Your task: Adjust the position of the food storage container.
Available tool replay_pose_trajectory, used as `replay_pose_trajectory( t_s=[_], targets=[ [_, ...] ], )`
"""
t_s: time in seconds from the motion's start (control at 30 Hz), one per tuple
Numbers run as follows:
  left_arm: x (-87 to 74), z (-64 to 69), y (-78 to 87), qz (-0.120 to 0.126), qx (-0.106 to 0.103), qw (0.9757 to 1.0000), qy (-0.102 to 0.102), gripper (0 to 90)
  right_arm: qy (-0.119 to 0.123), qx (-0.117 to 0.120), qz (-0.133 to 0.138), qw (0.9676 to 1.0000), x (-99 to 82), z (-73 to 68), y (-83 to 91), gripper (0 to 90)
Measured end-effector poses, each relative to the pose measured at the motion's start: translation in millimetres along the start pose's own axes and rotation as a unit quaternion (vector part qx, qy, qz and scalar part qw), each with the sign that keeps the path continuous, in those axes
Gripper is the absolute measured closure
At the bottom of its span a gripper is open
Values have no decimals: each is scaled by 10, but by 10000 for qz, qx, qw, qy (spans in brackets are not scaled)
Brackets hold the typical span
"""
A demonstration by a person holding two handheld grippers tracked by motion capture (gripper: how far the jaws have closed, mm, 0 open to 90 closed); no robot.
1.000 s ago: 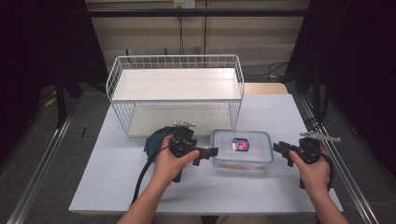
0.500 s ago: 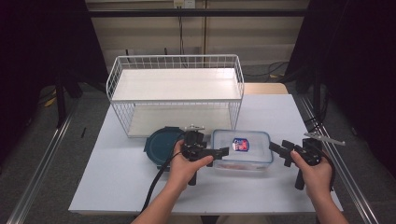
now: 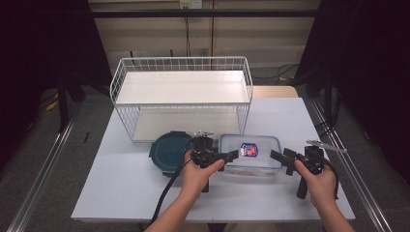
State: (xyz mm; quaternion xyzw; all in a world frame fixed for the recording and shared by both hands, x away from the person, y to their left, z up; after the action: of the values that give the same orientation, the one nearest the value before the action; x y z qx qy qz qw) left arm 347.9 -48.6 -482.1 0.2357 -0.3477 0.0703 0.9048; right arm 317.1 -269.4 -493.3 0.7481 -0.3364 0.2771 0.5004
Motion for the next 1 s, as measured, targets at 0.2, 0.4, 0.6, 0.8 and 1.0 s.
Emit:
replay_pose_trajectory(
  t_s=[0.2, 0.4, 0.6, 0.8, 1.0],
  targets=[
    [-5, -14, -15, 5, 114, 9999, -100, 153, -120, -26, 11, 9999, -22, -9, -40, 253],
    [3, -36, 9, 34, 209, 9997, -109, 145, -178, -2, 4, 9998, -28, -18, -38, 232],
    [-12, -53, 3, -3, 371, 9990, -263, 136, -223, 1, -28, 9997, -44, -15, -55, 223],
    [-32, -41, -11, -68, 383, 9987, -327, 136, -176, 42, -43, 9998, -47, -44, -79, 222],
    [-45, -18, -59, -146, 364, 9989, -267, 152, -184, 86, -64, 9998, -31, -42, -60, 222]
  ],
)
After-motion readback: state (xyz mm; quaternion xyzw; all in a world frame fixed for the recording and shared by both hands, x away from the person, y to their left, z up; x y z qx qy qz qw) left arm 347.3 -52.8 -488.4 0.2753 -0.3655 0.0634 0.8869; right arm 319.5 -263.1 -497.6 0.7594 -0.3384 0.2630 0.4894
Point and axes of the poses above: each handheld gripper's, and its own axes: y roughly backward along the jaws, x roughly out of its top, z roughly to its right, the point moved 8 cm from there along -y, roughly forward along the jaws, and after that the axes turned 13 degrees about -x, right-handed, at the moved point
